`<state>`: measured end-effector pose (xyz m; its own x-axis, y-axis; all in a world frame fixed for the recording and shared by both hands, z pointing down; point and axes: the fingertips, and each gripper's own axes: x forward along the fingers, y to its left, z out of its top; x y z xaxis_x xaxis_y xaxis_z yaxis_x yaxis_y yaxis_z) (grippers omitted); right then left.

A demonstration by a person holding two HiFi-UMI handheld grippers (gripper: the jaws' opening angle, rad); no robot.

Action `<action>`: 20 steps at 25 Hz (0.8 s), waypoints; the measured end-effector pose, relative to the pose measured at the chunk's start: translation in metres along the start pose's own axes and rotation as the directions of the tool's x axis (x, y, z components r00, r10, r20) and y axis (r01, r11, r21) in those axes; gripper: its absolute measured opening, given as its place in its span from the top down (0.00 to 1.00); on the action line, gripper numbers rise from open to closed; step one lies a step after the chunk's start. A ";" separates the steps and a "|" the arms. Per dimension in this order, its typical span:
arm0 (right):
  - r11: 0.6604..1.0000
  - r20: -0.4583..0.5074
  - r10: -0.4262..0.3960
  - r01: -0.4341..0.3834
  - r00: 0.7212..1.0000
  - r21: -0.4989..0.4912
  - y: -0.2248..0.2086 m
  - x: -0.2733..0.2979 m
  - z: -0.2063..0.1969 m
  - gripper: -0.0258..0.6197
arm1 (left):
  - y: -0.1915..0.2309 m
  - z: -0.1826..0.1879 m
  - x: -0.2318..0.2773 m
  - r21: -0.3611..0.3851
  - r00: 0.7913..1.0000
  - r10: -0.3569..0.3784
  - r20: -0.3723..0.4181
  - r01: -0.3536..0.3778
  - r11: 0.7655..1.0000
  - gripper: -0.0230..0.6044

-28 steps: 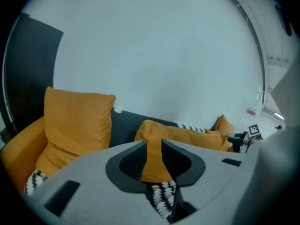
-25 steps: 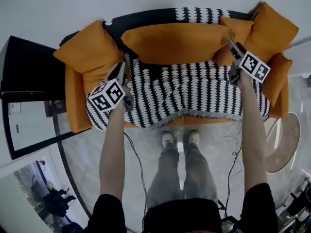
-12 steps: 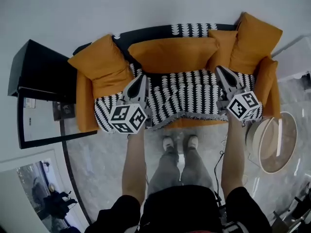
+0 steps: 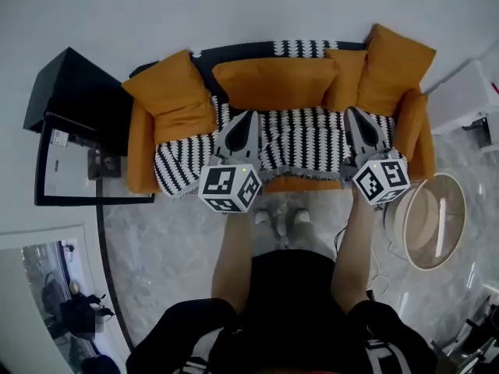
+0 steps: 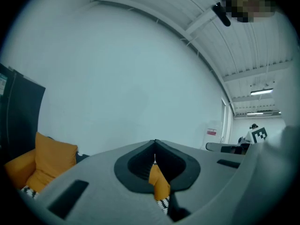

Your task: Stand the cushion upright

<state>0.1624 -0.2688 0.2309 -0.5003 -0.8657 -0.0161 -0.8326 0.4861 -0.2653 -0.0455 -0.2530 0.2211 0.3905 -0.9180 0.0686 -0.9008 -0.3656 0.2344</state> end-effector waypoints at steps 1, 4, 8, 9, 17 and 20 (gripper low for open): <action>1.000 0.009 -0.005 0.005 1.000 0.000 0.007 -0.005 0.004 0.94 | -0.007 0.004 -0.004 0.008 1.000 -0.011 0.007 0.011 1.000 0.95; 0.998 0.031 0.037 -0.036 0.999 -0.043 0.031 -0.006 0.014 0.95 | -0.026 0.018 -0.008 0.053 0.999 -0.048 0.024 0.046 0.998 0.95; 0.987 0.027 0.069 -0.065 0.997 -0.148 0.055 -0.004 0.022 0.95 | -0.046 0.034 -0.011 0.093 0.996 -0.072 0.054 0.066 0.993 0.95; 0.984 0.020 0.066 -0.062 0.998 -0.170 0.058 -0.005 0.023 0.95 | -0.049 0.035 -0.012 0.098 0.996 -0.075 0.055 0.069 0.993 0.95; 0.971 0.012 0.053 -0.049 0.999 -0.234 0.072 0.002 0.030 0.95 | -0.041 0.034 -0.021 0.136 0.999 -0.014 0.051 0.007 0.991 0.95; 0.968 0.012 0.052 -0.048 0.999 -0.247 0.076 0.005 0.032 0.95 | -0.032 0.037 -0.023 0.139 0.998 0.019 0.057 -0.026 0.990 0.95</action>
<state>0.1041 -0.2397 0.1801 -0.5402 -0.8406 -0.0412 -0.8407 0.5412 -0.0181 -0.0329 -0.2262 0.1764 0.3622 -0.9319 0.0176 -0.9284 -0.3590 0.0955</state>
